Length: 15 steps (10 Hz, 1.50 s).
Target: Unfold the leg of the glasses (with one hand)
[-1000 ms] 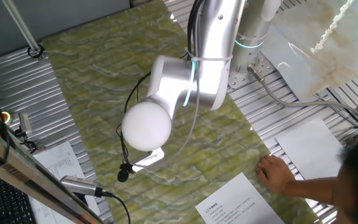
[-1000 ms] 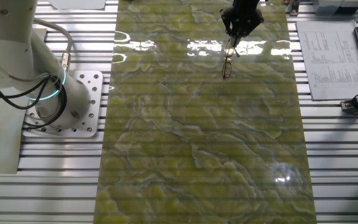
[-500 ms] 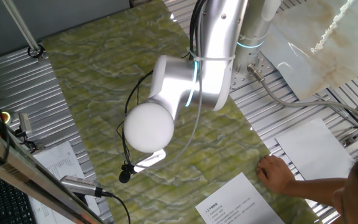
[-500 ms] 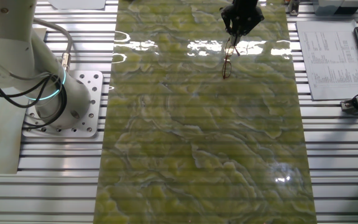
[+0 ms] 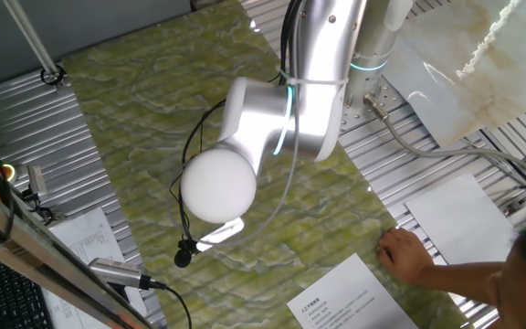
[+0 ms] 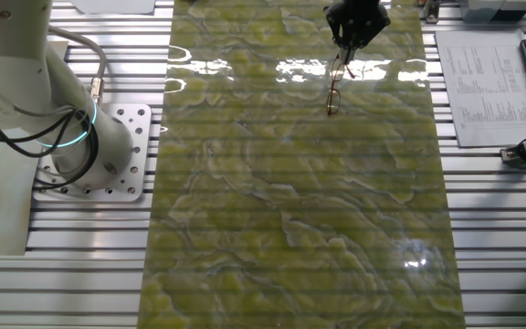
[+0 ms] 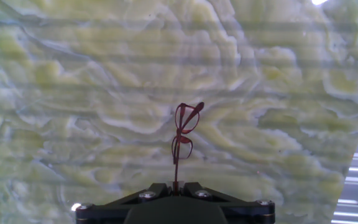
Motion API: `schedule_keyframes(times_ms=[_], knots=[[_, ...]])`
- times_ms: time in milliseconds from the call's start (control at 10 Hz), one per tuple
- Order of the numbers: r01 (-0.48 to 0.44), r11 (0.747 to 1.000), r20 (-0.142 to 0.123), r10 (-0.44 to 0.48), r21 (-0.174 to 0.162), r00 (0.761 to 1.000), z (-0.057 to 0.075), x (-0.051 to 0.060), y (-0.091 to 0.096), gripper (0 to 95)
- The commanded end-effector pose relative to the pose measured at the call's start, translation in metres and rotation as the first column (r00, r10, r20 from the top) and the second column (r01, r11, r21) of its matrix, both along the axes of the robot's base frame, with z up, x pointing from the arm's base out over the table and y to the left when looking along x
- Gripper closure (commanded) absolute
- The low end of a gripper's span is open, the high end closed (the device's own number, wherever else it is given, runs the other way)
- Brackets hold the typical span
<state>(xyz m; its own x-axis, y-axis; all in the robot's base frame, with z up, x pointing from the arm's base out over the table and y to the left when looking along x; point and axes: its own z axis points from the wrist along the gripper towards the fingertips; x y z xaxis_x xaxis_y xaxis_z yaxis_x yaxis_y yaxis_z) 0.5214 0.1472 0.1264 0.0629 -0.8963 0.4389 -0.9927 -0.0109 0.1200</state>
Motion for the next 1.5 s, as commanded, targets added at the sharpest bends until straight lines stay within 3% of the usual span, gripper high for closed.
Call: schedule_keyframes(times_ms=[100,600,1000,1500], knots=[[0.000,1.000,-0.005,0.000,0.000,1.000,0.0012,0.0004,-0.0019,95.0],[-0.001,1.000,-0.017,0.000,-0.022,1.000,0.0058,-0.0025,-0.0033,95.0],[-0.021,0.998,-0.040,0.019,-0.059,0.999,0.0064,-0.0041,-0.0039,95.0],[0.006,0.998,-0.027,-0.008,-0.062,1.000,0.0098,-0.0094,-0.0054,95.0]])
